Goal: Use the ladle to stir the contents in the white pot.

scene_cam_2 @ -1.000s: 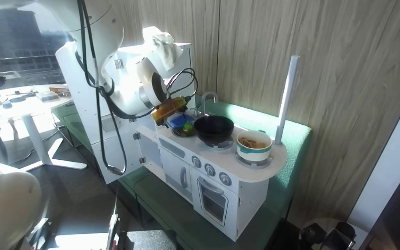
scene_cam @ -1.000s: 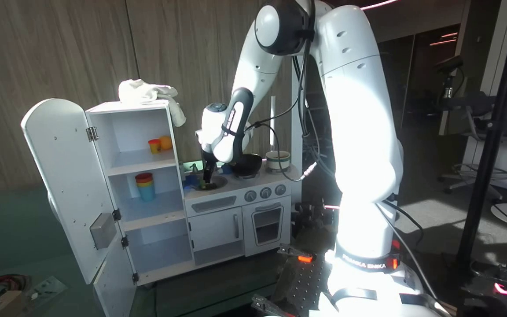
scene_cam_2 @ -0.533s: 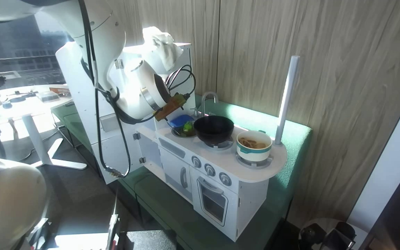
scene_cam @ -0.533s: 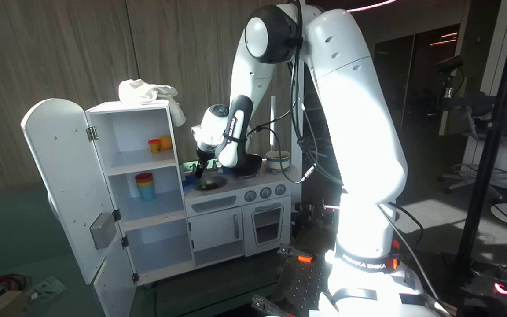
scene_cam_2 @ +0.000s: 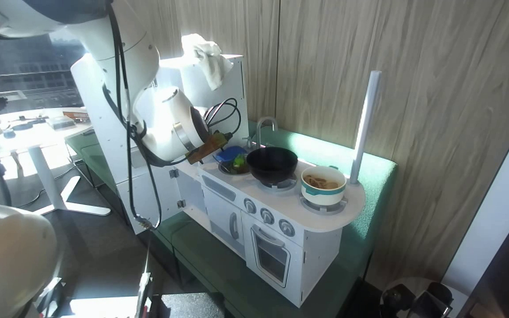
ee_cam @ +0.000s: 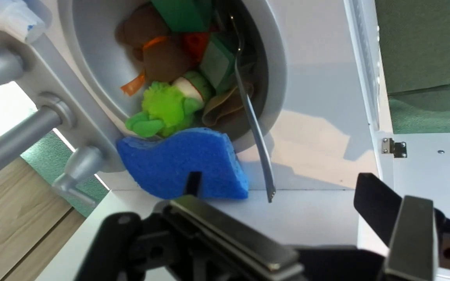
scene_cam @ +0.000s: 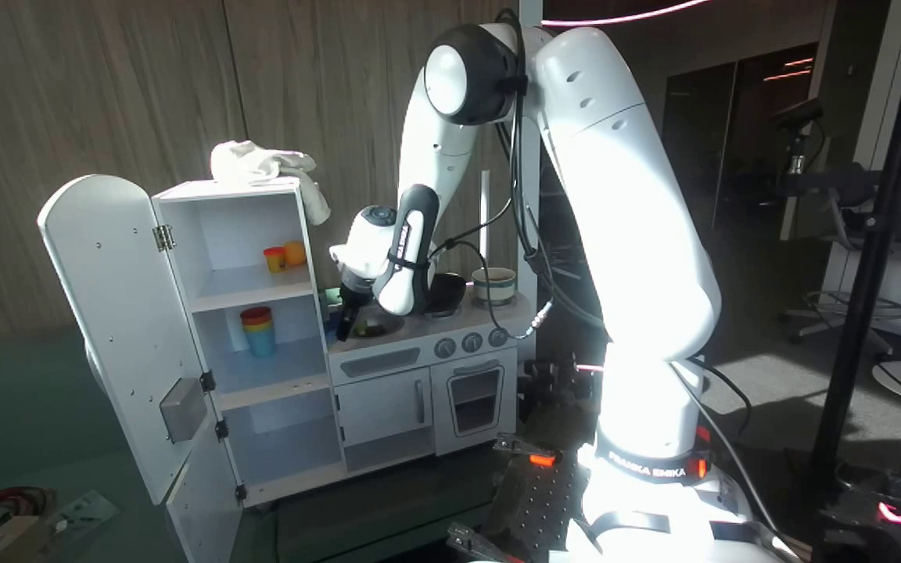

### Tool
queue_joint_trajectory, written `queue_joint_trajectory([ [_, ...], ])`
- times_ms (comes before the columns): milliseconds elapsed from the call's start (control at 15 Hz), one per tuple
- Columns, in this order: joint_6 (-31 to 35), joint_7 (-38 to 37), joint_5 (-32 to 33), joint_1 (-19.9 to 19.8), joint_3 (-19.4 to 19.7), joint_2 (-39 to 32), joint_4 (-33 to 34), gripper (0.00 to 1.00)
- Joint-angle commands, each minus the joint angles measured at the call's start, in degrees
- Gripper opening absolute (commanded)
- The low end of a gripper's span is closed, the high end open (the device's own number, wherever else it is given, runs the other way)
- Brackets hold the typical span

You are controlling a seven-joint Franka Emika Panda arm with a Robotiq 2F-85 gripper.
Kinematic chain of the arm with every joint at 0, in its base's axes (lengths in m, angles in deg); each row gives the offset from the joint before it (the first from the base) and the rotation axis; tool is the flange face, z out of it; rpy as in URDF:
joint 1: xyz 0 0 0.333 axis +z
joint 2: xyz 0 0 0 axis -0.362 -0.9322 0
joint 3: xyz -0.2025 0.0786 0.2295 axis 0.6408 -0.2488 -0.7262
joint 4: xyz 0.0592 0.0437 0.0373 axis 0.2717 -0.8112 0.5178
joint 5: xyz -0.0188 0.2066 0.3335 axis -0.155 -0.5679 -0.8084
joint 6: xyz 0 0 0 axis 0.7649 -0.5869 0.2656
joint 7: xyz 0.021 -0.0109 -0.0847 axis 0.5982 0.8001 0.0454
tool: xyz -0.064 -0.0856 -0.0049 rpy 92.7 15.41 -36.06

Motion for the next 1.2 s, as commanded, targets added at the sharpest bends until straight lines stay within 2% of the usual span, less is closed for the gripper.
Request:
queue_joint_trajectory([
  [0,-0.02,-0.16,-0.93,-1.92,-1.98,-2.33,3.38,1.00],
  [467,-1.18,0.11,-0.97,-5.57,-4.81,-4.96,7.21,1.00],
  [533,-1.55,4.20,-5.21,-6.13,-6.05,-4.90,6.81,1.00],
  [667,-1.79,6.69,-7.55,-7.06,-7.62,-5.10,6.65,0.72],
  [1000,-1.41,10.48,-12.16,-7.39,-8.69,-5.16,6.22,0.33],
  [1133,-1.04,10.64,-13.33,-6.53,-7.59,-5.01,6.00,0.20],
])
